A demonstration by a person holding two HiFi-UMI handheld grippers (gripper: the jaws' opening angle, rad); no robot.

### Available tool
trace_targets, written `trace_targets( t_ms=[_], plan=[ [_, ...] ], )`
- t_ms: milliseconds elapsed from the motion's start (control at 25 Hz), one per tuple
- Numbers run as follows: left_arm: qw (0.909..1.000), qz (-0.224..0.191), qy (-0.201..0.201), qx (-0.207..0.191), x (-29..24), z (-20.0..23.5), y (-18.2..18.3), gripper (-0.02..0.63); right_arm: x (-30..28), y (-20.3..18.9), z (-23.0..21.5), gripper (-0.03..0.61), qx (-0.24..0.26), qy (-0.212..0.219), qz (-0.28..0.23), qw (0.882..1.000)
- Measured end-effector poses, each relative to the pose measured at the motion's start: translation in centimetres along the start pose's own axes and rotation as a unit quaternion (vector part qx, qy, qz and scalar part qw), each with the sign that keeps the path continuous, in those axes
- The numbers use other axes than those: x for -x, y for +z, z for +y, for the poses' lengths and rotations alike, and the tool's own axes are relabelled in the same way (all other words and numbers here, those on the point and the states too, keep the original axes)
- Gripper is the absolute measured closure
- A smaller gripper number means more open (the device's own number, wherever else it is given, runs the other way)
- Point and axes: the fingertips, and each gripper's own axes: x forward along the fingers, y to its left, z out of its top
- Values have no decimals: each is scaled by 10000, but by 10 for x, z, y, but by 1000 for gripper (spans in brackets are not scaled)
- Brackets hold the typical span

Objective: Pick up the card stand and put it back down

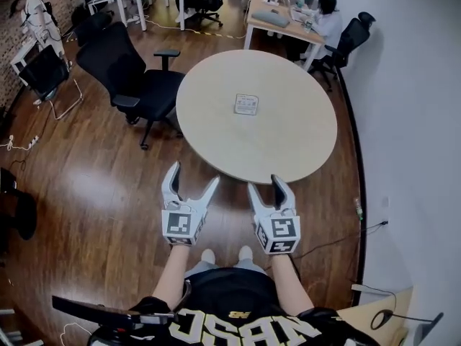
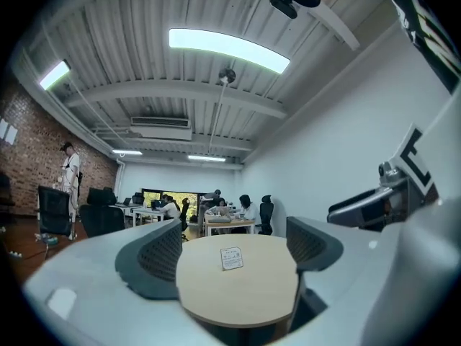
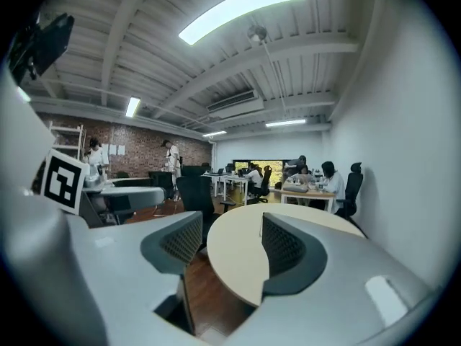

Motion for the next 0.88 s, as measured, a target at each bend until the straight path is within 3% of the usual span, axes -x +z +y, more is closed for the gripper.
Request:
trace_targets(
  t_ms=[120,320,520,880],
  plan=[
    [9997,-118,163,-147,-1,0,19,155,-2,25,-5,316,329,-50,-208,9992],
    [9996,-148,66,-231,-9,-29,29,156,25,30,-33,316,187,-191,-473,9985],
    [9981,-42,-565,-227,-26,-69,35,156,37,9,-65,316,-55,-368,-489,9981],
    [9953,145,-900,-322,-46,-101,34,156,44,18,-98,316,-119,-496,-720,9961]
  ],
)
